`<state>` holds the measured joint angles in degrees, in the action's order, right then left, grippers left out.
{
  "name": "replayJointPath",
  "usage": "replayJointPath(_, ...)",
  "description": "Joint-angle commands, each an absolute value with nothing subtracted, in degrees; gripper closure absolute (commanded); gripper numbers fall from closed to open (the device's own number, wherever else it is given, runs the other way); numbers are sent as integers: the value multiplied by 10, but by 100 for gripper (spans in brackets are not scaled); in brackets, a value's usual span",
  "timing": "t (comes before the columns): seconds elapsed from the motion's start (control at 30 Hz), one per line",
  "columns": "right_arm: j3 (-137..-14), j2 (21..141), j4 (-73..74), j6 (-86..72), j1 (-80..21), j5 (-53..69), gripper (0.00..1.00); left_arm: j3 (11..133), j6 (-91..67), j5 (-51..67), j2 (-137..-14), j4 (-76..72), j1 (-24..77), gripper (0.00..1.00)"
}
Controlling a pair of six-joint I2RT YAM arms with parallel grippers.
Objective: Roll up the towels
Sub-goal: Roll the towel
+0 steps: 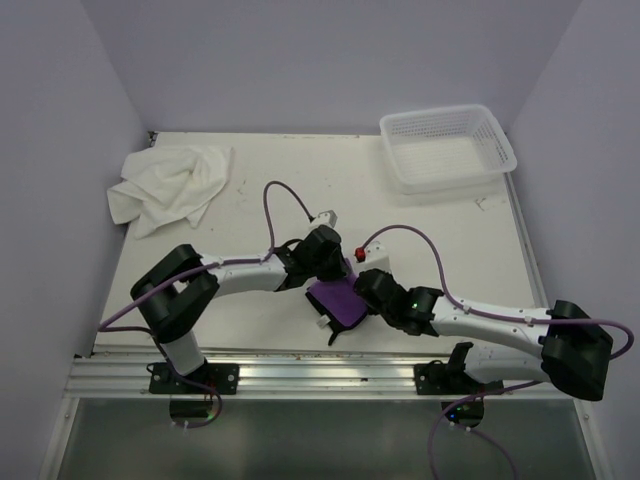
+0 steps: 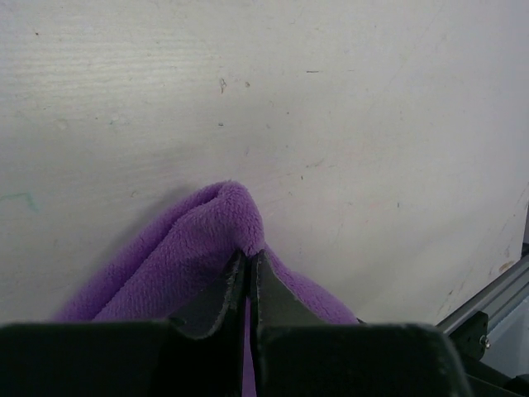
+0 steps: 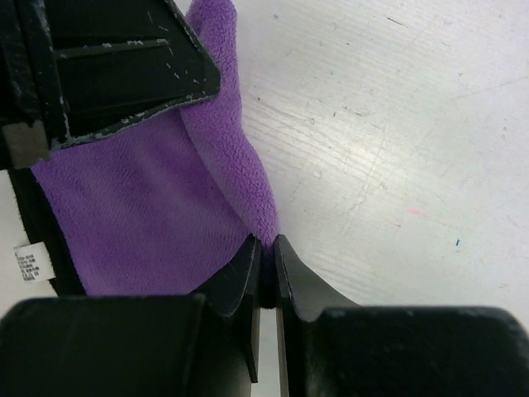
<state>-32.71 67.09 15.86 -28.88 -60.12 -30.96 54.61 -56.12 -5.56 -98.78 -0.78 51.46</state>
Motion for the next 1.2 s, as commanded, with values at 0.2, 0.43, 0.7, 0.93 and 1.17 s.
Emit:
replayJointPath(0.2,-345,664,204,-277,-652,-380,100,525,-598,-83,-954,-67,510,100)
replayJointPath(0.43,-355,670,225,-293,-684,-411,100,546,-592,-87,-956,-54,497,100)
replayJointPath(0.7,-359,695,221,-315,-749,-489,100,555,-599,-82,-972,-68,491,100)
replayJointPath(0.93,-359,747,228,-348,-787,-563,100,540,-605,-69,-973,-119,483,100)
replayJointPath(1.17,-407,840,256,-351,-838,-604,100,503,-630,-47,-976,-182,481,100)
